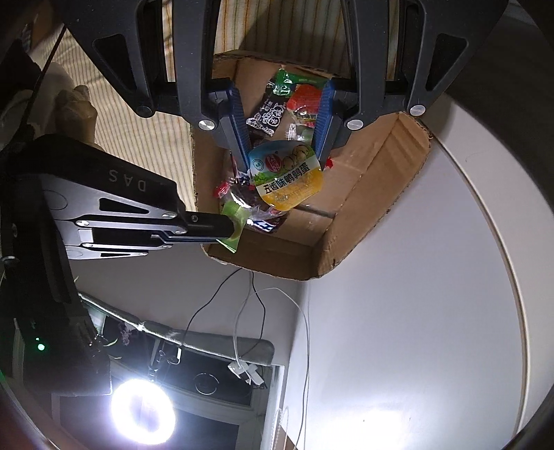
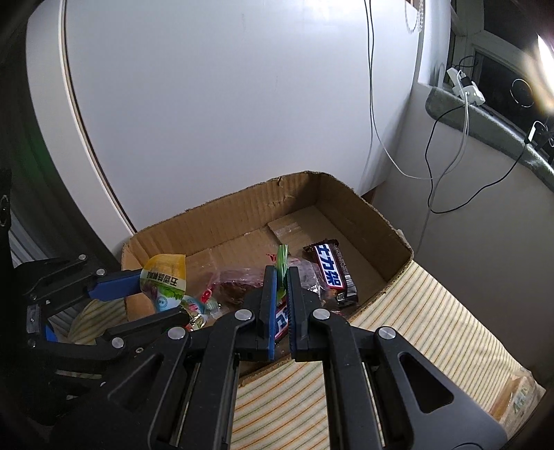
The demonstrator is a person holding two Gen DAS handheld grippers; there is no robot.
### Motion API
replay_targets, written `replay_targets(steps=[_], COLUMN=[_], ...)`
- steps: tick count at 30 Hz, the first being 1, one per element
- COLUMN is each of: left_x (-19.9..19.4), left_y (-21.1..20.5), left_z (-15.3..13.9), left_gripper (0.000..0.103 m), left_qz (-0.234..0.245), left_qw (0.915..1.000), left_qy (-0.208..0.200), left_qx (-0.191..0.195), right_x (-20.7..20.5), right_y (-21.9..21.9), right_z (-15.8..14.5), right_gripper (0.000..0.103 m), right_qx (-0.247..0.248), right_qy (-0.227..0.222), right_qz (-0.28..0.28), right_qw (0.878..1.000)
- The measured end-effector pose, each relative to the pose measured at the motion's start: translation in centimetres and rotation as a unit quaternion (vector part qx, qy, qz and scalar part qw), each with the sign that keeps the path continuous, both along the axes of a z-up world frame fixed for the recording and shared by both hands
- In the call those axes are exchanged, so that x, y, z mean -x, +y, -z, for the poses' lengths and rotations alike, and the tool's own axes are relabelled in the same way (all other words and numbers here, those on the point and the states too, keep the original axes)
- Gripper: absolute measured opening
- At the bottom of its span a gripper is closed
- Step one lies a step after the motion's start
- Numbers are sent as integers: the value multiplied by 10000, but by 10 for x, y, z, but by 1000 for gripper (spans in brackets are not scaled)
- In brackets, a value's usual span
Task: Organize snacks
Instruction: 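Open both tools to drop the candies into the box, then move both tools from the box to the clear-bagged bread loaf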
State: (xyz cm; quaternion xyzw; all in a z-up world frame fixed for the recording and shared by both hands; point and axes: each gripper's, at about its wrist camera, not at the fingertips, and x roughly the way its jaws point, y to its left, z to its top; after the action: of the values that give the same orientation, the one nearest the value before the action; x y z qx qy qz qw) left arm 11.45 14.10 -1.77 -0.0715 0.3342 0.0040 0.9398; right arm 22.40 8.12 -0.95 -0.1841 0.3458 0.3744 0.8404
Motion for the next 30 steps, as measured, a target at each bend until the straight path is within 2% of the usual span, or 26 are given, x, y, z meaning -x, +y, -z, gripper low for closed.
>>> replay_targets(steps=[8,11,12,14,16,19,22,30], left_x=[0,-1,-1,0,1,2,1,3], left_y=[1,1,1,0,0,-1,-2,-7], left_z=[0,0,0,-1,-1,-1,0,-4], left_gripper=[36,37,38,56,63,73,74,75], left_qz=[-40,-42,-48,-62,-84,-115,-129,-148], left_qw=[10000,10000,10000,10000,9999,9997,9997,9996], left_qy=[16,9,6,-13,-38,-35,-19,-4], left_qx=[-11,-32,-41,-75,-122,-194,-220,-252], right_x=[-5,-5,-6,-6,-4,-2,-1,3], right_y=[1,-1,-1,-3,-5,-9,-11,-20], right_z=[2,1,1,-1,-4,-9,-14,-20], right_gripper=[5,11,18,35,64,78,89,92], right_qx=[10,27,34,18,-23,-58,-86,-89], right_qy=[57,12,-7,-46,-154,-347,-444,-533], right_qz=[13,61,86,125,176,299,380,473], right_qw=[10000,10000,10000,9999,9997,9989,9983,9974])
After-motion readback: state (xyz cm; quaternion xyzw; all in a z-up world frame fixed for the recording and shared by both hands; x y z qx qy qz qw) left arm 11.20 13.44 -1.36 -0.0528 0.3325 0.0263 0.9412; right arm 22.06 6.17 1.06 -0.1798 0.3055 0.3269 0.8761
